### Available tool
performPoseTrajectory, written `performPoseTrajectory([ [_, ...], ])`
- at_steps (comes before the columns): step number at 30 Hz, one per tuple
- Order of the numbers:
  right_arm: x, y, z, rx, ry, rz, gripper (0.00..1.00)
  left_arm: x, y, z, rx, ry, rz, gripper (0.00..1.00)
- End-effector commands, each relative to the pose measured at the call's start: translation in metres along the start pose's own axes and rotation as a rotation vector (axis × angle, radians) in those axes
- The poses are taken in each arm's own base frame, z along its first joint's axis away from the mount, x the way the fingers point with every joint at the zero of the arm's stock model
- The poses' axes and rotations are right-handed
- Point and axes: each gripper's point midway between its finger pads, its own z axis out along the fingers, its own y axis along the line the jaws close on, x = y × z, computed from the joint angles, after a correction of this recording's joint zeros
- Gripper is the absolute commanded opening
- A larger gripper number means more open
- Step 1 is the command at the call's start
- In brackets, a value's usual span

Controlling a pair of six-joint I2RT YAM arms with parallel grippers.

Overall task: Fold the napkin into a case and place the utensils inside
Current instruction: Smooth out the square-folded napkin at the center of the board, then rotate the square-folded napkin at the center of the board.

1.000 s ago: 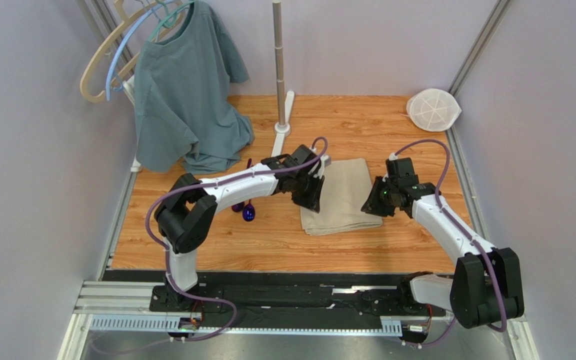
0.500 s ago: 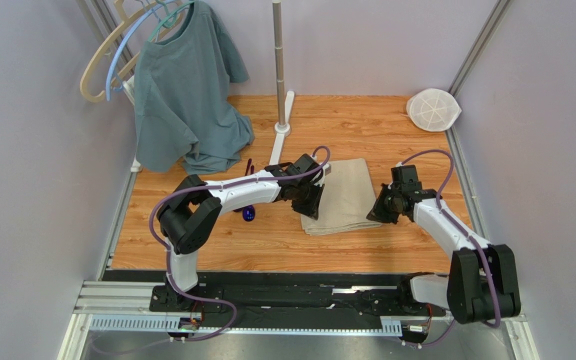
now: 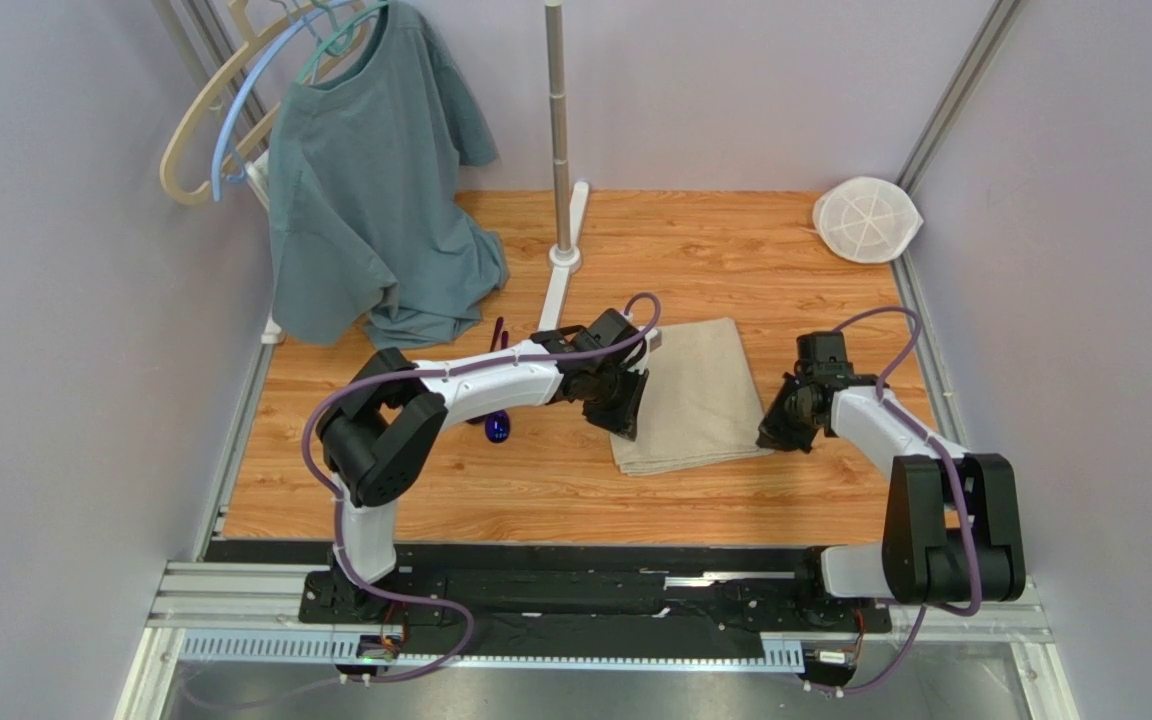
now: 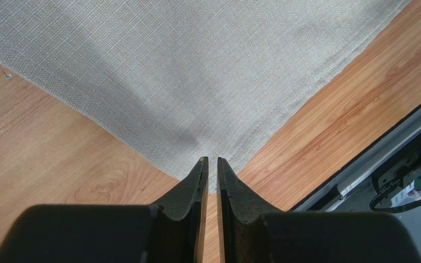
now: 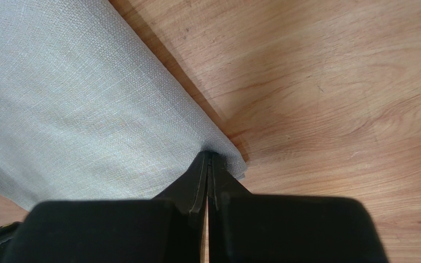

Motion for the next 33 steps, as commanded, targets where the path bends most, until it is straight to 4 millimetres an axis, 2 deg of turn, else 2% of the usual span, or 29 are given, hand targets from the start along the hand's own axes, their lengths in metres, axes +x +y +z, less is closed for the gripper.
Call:
performPoseTrajectory([
  [1, -0.013, 0.005, -0.012, -0.017, -0.054, -0.016, 0.0, 0.001, -0.011, 0.005, 0.059, -0.004, -0.017, 0.19],
  [3, -0.019, 0.008, -0.026, -0.028, -0.097, -0.018, 0.0, 0.005, -0.011, 0.007, 0.062, 0.003, -0.027, 0.17],
  [5, -0.025, 0.006, -0.029, -0.011, -0.117, -0.021, 0.01, 0.013, -0.008, 0.012, 0.06, 0.018, -0.037, 0.15],
  [8, -0.021, -0.008, -0.015, 0.024, -0.073, 0.015, 0.01, 0.029, -0.003, 0.021, 0.061, 0.053, -0.057, 0.13],
  [12, -0.005, -0.025, 0.008, 0.082, -0.006, 0.041, 0.0, 0.049, 0.006, 0.03, 0.044, 0.086, -0.067, 0.13],
  [15, -0.006, -0.03, 0.008, 0.113, 0.012, 0.065, 0.01, 0.053, 0.004, 0.021, 0.04, 0.098, -0.056, 0.12],
  [17, -0.013, -0.027, -0.005, 0.111, -0.017, 0.048, 0.01, 0.034, -0.009, -0.001, 0.061, 0.038, -0.039, 0.17],
  [19, -0.034, -0.019, -0.022, 0.109, -0.102, 0.025, 0.02, 0.0, -0.022, -0.029, 0.094, -0.048, -0.035, 0.26],
  [20, -0.041, -0.008, -0.032, 0.07, -0.14, 0.002, 0.02, -0.01, -0.027, -0.037, 0.121, -0.066, -0.042, 0.28],
  [21, -0.049, 0.002, -0.038, 0.034, -0.164, -0.015, 0.02, -0.035, -0.022, -0.05, 0.139, -0.115, -0.073, 0.29],
  [22, -0.056, 0.021, -0.044, -0.047, -0.169, -0.03, 0.03, -0.045, -0.018, -0.052, 0.152, -0.128, -0.105, 0.29],
  [24, -0.07, 0.043, -0.042, -0.124, -0.172, -0.051, 0.04, -0.072, -0.007, -0.058, 0.17, -0.169, -0.152, 0.27],
  [25, -0.081, 0.063, -0.048, -0.199, -0.168, -0.064, 0.06, -0.083, 0.017, -0.052, 0.153, -0.171, -0.207, 0.24],
  [26, -0.091, 0.076, -0.047, -0.246, -0.181, -0.068, 0.08, -0.09, 0.023, -0.05, 0.167, -0.167, -0.224, 0.22],
  [27, -0.089, 0.089, -0.036, -0.269, -0.146, -0.084, 0.11, -0.105, 0.028, -0.053, 0.162, -0.191, -0.227, 0.2],
  [28, -0.092, 0.105, -0.036, -0.327, -0.131, -0.1, 0.15, -0.111, 0.047, -0.044, 0.139, -0.197, -0.247, 0.19],
  [29, -0.107, 0.122, -0.042, -0.368, -0.165, -0.114, 0.18, -0.119, 0.056, -0.041, 0.116, -0.219, -0.247, 0.19],
  [30, -0.11, 0.128, -0.029, -0.371, -0.14, -0.104, 0.23, -0.131, 0.062, -0.041, 0.104, -0.247, -0.232, 0.19],
  [31, -0.113, 0.138, -0.028, -0.405, -0.126, -0.108, 0.24, -0.132, 0.072, -0.029, 0.088, -0.237, -0.239, 0.19],
  [32, -0.126, 0.153, -0.032, -0.441, -0.148, -0.123, 0.24, -0.137, 0.078, -0.028, 0.088, -0.242, -0.243, 0.19],
  [33, -0.13, 0.158, -0.027, -0.447, -0.142, -0.122, 0.24, -0.144, 0.079, -0.026, 0.091, -0.259, -0.244, 0.19],
])
